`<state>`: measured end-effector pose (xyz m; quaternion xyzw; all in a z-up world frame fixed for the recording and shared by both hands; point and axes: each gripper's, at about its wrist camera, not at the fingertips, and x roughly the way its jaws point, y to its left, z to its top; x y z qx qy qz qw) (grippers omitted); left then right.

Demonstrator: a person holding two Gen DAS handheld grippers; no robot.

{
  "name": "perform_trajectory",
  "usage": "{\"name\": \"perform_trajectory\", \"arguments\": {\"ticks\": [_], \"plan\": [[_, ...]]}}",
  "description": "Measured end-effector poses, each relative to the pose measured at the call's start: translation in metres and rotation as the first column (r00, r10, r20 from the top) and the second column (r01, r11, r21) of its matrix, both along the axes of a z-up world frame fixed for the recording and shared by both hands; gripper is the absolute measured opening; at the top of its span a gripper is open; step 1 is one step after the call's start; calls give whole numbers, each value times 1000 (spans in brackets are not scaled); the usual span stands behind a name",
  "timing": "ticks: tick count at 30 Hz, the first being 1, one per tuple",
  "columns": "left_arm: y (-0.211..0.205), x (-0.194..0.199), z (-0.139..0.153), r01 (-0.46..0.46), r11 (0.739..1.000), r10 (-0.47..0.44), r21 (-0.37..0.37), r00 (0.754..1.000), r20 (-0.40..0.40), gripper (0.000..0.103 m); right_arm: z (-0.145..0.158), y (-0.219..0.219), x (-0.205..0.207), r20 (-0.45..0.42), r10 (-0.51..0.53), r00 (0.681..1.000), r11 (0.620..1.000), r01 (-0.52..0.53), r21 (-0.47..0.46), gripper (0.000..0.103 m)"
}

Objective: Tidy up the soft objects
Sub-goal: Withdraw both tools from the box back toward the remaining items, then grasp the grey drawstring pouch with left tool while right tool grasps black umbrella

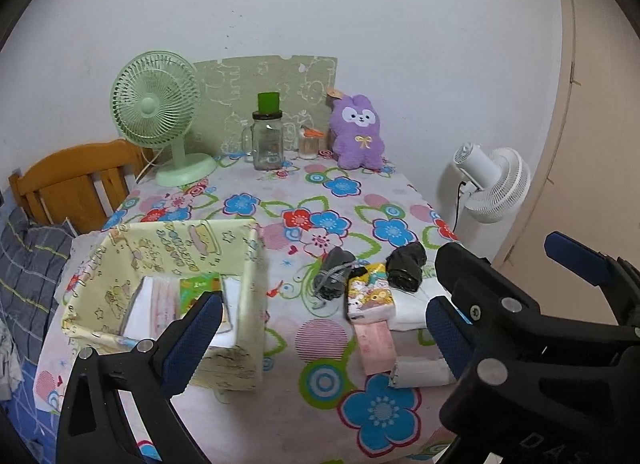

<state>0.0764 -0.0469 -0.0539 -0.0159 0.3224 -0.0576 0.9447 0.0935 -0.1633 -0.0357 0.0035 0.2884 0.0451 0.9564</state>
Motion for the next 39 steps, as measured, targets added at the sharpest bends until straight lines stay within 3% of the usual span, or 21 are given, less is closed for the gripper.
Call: {"name": "perform_trajectory", "arguments": {"ticks": [12, 20, 26, 39], "plan": [[-31, 11, -21, 40, 999, -42, -27, 997, -58, 93, -20, -32, 8, -33, -29, 999, 1000, 29, 7, 103], [-49, 26, -33, 30, 1000, -29, 6, 997, -78, 90, -34, -43, 23, -57, -20, 998, 1000, 21, 17, 101], [-54, 43, -41, 27, 999, -25, 19, 994, -102, 77, -42, -45, 38, -74, -11, 997, 1000, 12, 18, 98], [-56, 76, -55, -11, 999, 15, 37, 992, -129, 77, -60, -45, 75, -120, 3, 993, 1000, 1, 27, 95]]}}
